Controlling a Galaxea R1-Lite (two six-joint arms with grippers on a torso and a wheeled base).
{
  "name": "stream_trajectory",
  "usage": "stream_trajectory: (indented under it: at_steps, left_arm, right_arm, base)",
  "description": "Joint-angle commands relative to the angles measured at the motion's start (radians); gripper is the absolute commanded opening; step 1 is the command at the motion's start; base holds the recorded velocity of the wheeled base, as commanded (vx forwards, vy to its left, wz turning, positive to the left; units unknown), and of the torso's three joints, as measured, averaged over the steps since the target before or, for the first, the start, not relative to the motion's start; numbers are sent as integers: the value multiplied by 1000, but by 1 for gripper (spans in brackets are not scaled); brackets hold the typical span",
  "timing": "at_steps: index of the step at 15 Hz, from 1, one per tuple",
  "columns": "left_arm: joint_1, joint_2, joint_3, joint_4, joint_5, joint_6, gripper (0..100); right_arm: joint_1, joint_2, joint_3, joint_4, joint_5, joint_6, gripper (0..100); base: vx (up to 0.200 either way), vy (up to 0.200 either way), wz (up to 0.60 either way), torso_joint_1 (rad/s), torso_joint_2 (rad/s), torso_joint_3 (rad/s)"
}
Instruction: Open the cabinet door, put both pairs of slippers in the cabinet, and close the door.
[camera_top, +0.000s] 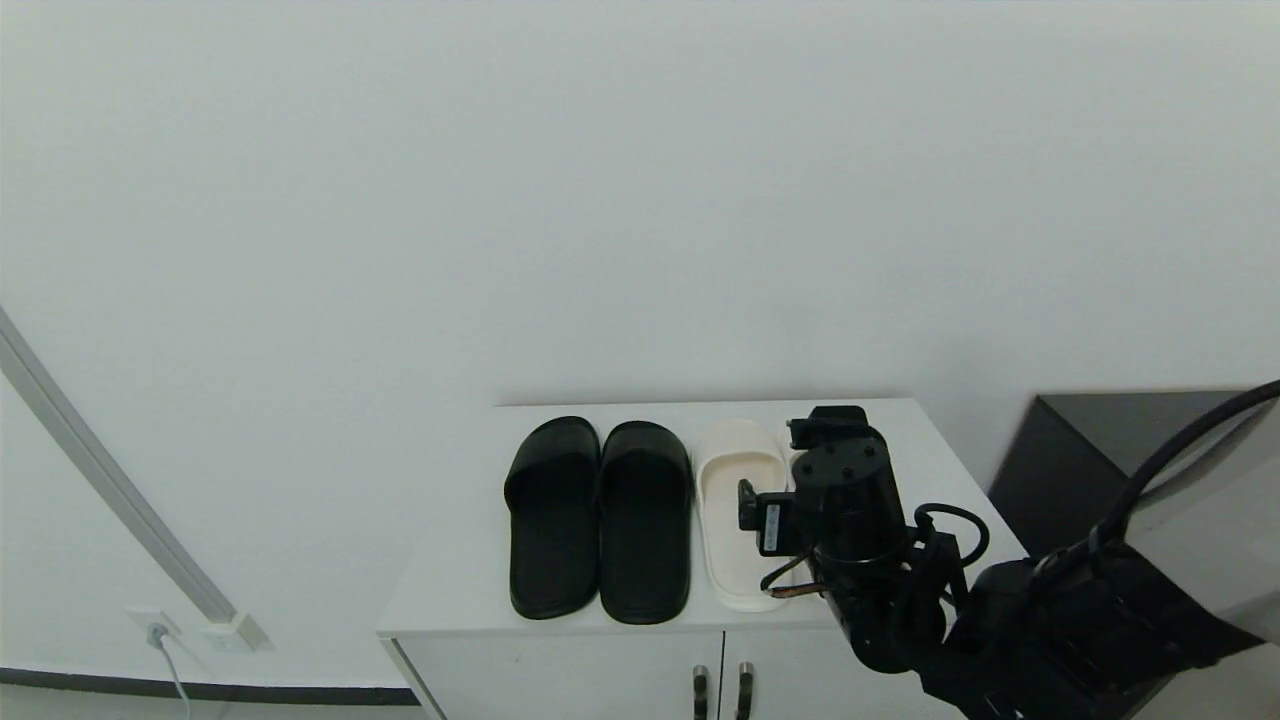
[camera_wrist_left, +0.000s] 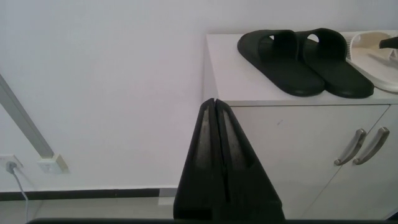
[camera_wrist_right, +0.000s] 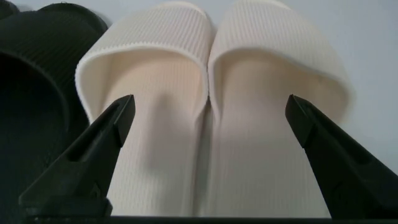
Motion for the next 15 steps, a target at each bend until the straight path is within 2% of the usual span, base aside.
stream_trajectory:
  at_steps: [1,5,10,11,15]
  left_arm:
    - [0,1,0,0,0,0,0]
    - [0,1,0,-2,0,0,0]
    - [0,1,0,-2,0,0,0]
    - [0,1,0,-2,0,0,0]
    - [0,1,1,0,0,0,0]
  right_arm:
    - [-10,54,-51,0,-1,-9,100]
    - [-41,89,-109,-2,1,-69,100]
    - [-59,115,-141,-3,6,-79,100]
    - [-59,117,-141,-3,6,-85,0]
    - [-59,131,-138,-46,6,-99,0]
  base:
    - [0,0,0,0,0,0]
    - [0,0,0,0,0,0]
    - [0,0,0,0,0,0]
    - [0,0,0,0,0,0]
    - [0,0,0,0,0,0]
